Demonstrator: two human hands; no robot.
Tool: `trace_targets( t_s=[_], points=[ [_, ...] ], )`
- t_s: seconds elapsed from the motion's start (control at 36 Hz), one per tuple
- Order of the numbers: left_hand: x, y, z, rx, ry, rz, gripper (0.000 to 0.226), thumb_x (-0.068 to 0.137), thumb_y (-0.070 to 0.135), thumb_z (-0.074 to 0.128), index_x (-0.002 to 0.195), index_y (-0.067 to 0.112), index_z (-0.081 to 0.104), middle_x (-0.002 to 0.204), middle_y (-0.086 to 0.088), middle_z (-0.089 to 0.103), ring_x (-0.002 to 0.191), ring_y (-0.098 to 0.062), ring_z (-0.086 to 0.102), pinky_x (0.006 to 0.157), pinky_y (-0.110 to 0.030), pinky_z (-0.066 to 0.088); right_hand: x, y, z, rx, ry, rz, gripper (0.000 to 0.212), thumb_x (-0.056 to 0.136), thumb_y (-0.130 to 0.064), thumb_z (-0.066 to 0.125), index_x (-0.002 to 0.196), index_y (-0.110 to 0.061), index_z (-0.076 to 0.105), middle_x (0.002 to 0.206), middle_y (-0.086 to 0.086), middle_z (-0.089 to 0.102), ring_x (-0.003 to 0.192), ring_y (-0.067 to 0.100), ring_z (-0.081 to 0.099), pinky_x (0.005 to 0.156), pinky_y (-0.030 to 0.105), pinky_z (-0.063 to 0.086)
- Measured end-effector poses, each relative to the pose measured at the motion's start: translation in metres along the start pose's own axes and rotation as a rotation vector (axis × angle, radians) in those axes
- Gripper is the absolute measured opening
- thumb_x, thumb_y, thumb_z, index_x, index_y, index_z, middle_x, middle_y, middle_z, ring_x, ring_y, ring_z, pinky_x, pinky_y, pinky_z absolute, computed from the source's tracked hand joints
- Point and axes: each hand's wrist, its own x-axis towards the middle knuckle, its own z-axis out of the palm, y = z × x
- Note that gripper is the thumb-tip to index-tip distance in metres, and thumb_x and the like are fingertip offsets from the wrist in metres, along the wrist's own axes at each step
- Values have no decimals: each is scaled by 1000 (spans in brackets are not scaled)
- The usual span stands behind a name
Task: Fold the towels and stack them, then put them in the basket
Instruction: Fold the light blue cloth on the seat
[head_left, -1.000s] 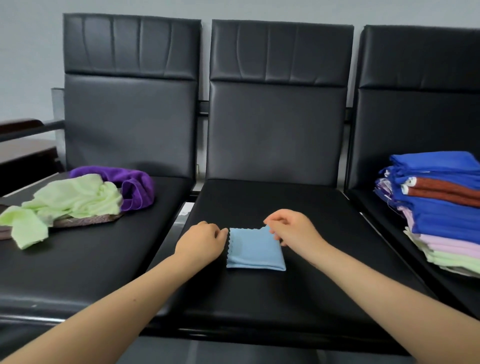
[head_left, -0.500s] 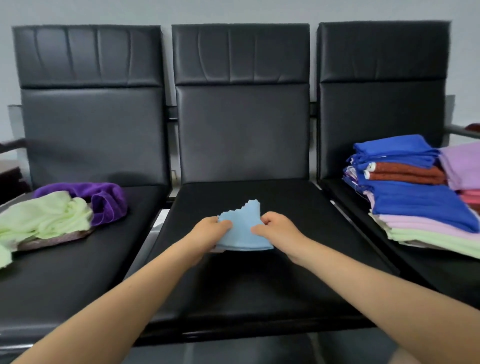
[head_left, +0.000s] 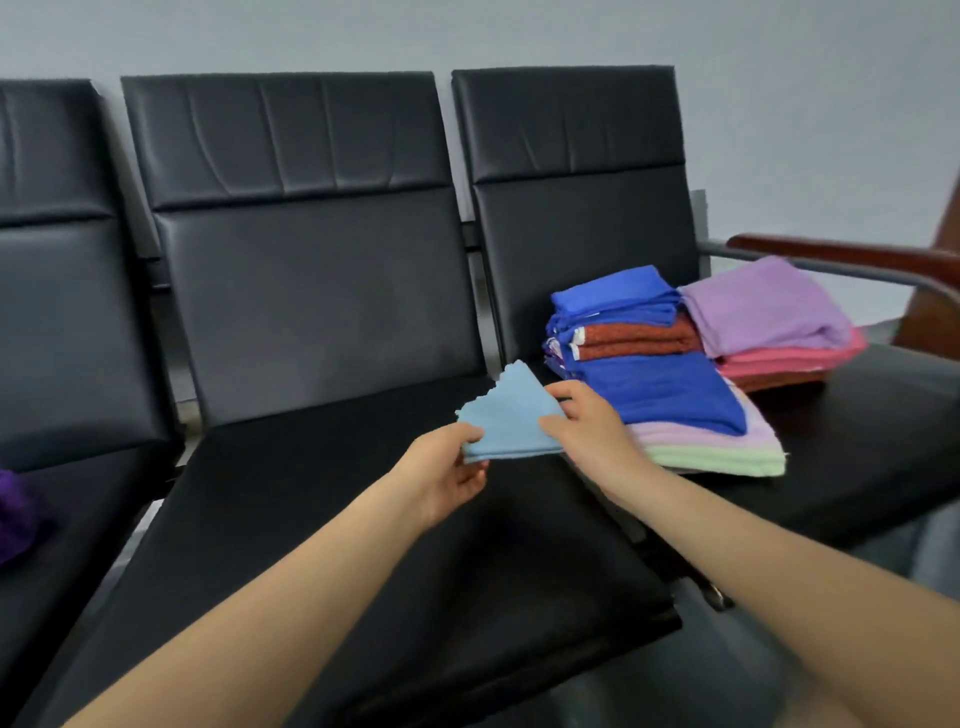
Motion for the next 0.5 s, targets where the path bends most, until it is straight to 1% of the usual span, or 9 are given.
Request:
trace_targets(
  t_s=[0.06, 0.14, 0.19, 0.25, 0.33, 0.36, 0.42, 0.44, 0.5],
  points=[
    [10, 5, 27, 77, -38, 71, 12, 94, 6, 49, 100, 12, 57, 78, -2, 56, 61, -12, 50, 54, -21, 43, 7, 5, -21, -102, 82, -96, 30, 89, -3, 55, 115, -18, 54, 103, 2, 63, 91, 17, 59, 61, 5, 39],
    [29, 13, 64, 215, -94, 235, 27, 93, 4, 49, 116, 16, 57, 93, -3, 60, 67, -13, 54, 53, -21, 45, 16, 9, -51, -169, 216, -179, 33, 91, -3, 52, 121, -17, 52, 101, -1, 58, 86, 17, 57, 57, 12, 38],
    [45, 18, 91, 292, -129, 340, 36, 92, 5, 52, 126, 19, 54, 107, -6, 62, 74, -15, 57, 55, -22, 46, 24, 12, -73, -189, 317, -209, 33, 92, -3, 51, 122, -15, 52, 105, -2, 57, 92, 16, 54, 67, 20, 36],
    [60, 20, 117, 345, -138, 373, 43, 91, 7, 55, 131, 21, 50, 115, -7, 61, 80, -17, 59, 54, -22, 46, 35, 19, -97, -233, 390, -203, 35, 91, -2, 52, 124, -13, 52, 111, 0, 58, 96, 15, 52, 73, 22, 34],
    [77, 10, 142, 538, -120, 346, 44, 91, 12, 56, 133, 18, 47, 98, -7, 60, 69, -17, 56, 56, -24, 46, 44, 39, -126, -370, 407, -51, 43, 88, -4, 57, 130, -9, 48, 121, 11, 59, 105, 28, 56, 78, 29, 38],
    [81, 4, 145, 653, -115, 344, 44, 91, 17, 57, 133, 16, 47, 101, -9, 61, 72, -20, 58, 61, -26, 49, 45, 48, -132, -427, 394, 22, 47, 87, -7, 60, 132, -7, 46, 124, 15, 58, 109, 33, 56, 82, 33, 39],
    [89, -6, 146, 860, -72, 370, 40, 90, 25, 59, 128, 14, 53, 117, -14, 62, 95, -29, 63, 81, -33, 54, 42, 64, -139, -514, 366, 138, 53, 85, -14, 66, 132, -4, 45, 127, 21, 53, 113, 39, 53, 86, 37, 41],
    [91, -10, 144, 904, -52, 394, 36, 89, 27, 59, 122, 14, 57, 120, -13, 63, 104, -31, 62, 88, -36, 53, 41, 69, -140, -534, 360, 162, 53, 85, -17, 67, 131, -2, 45, 128, 23, 51, 114, 39, 52, 87, 39, 41],
    [87, -11, 140, 925, -32, 454, 24, 90, 27, 57, 110, 15, 63, 112, -9, 66, 105, -30, 62, 89, -35, 52, 39, 69, -140, -566, 368, 150, 54, 86, -21, 67, 132, -3, 46, 128, 22, 49, 117, 39, 48, 90, 40, 40]
  ],
)
